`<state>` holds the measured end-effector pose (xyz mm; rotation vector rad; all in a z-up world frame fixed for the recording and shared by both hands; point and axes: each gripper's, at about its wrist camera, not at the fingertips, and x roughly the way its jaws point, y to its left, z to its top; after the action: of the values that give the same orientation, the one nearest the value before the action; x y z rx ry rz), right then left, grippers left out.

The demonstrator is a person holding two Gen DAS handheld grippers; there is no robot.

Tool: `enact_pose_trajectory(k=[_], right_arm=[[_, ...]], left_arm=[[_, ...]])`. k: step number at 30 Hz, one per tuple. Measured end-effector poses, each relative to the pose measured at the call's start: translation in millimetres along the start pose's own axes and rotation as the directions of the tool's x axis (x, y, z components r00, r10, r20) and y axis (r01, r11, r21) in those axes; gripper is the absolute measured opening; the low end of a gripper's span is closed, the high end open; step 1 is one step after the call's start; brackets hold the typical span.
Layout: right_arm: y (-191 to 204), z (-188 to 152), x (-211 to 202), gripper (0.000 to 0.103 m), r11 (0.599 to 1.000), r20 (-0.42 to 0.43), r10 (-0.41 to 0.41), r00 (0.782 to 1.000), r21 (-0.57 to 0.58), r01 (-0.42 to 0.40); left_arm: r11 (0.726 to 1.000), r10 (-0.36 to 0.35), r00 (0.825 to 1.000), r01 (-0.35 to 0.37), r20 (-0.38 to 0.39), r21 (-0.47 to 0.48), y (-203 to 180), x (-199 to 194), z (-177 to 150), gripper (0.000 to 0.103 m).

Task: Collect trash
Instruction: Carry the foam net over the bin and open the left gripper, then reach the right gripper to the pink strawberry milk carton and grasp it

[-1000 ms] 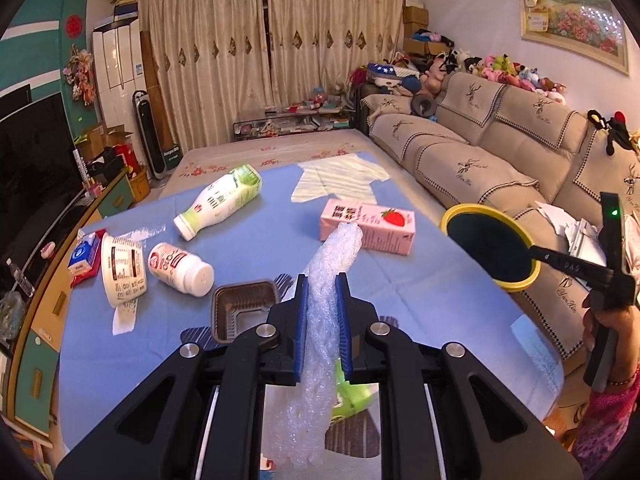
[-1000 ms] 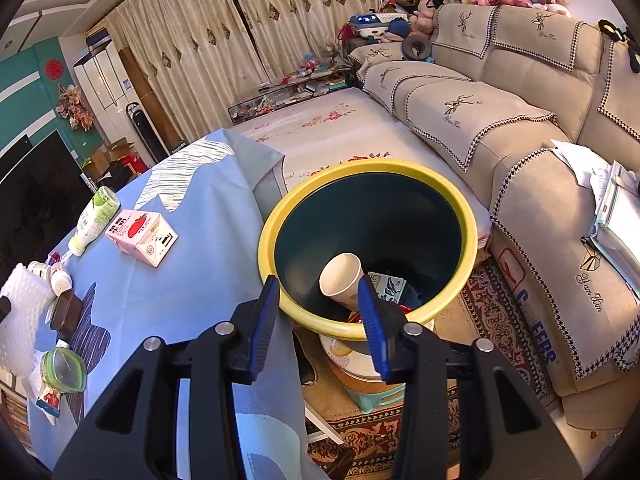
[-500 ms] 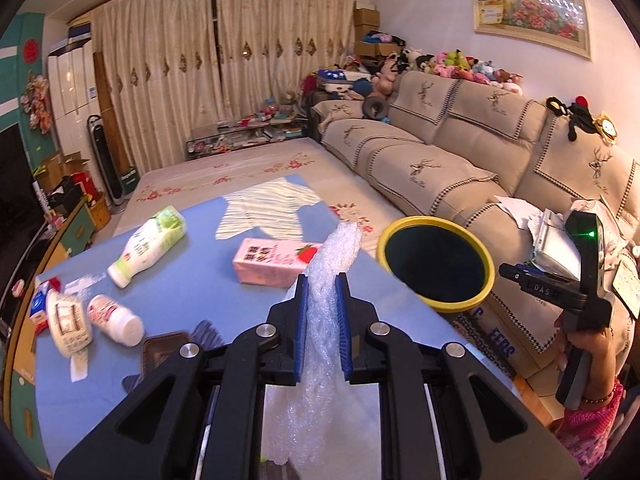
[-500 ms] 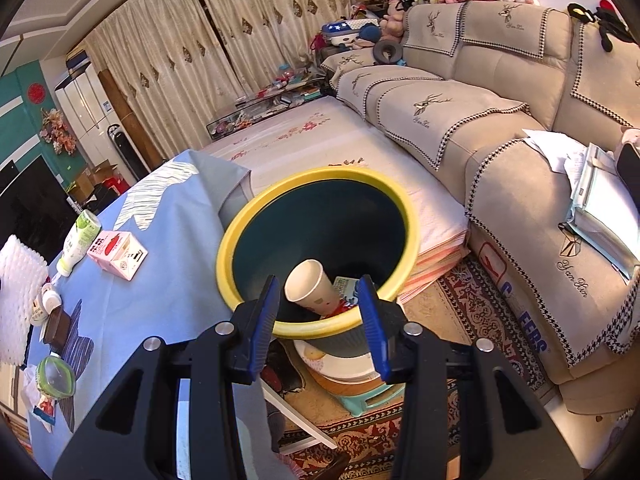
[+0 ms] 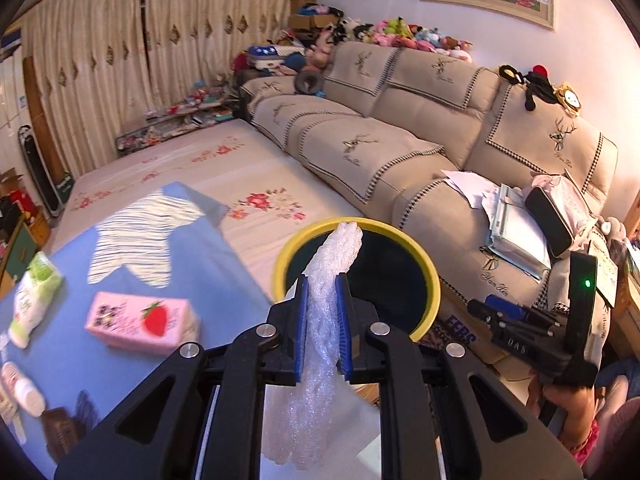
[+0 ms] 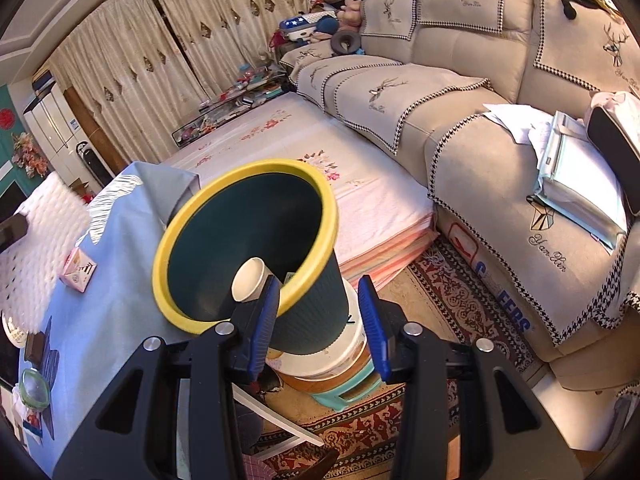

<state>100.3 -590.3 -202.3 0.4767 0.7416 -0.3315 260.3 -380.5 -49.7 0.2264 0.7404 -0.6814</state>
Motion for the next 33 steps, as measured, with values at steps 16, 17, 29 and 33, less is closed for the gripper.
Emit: enact_pose_trajectory(k=[16, 17, 29, 33], right_arm=[[-34, -5, 9, 0.039, 0.998, -0.035, -0.031, 0.999, 0.057, 0.033], [-34, -5, 10, 0.039, 0.998, -0.036, -0.03, 0.999, 0.058, 0.032], [-32, -6, 8, 0.044, 0.998, -0.038, -0.015, 0.999, 0.055, 0.017], [-25, -8, 6, 0.044, 0.999, -0.04, 0.0, 0.999, 0.042, 0.001]], left_arm=[[0.999, -0.034, 0.994, 0.038, -0.105, 0.037, -54, 152, 46, 0.018], [0.999, -0.03, 0.994, 0.035, -0.104, 0.038, -56, 157, 48, 0.018], [1.0, 0.022, 0.999, -0.022, -0.042, -0.003, -49, 139, 56, 0.056], [0.998, 0.056, 0.997, -0.056, 0.043, -0.017, -41, 85, 52, 0.067]])
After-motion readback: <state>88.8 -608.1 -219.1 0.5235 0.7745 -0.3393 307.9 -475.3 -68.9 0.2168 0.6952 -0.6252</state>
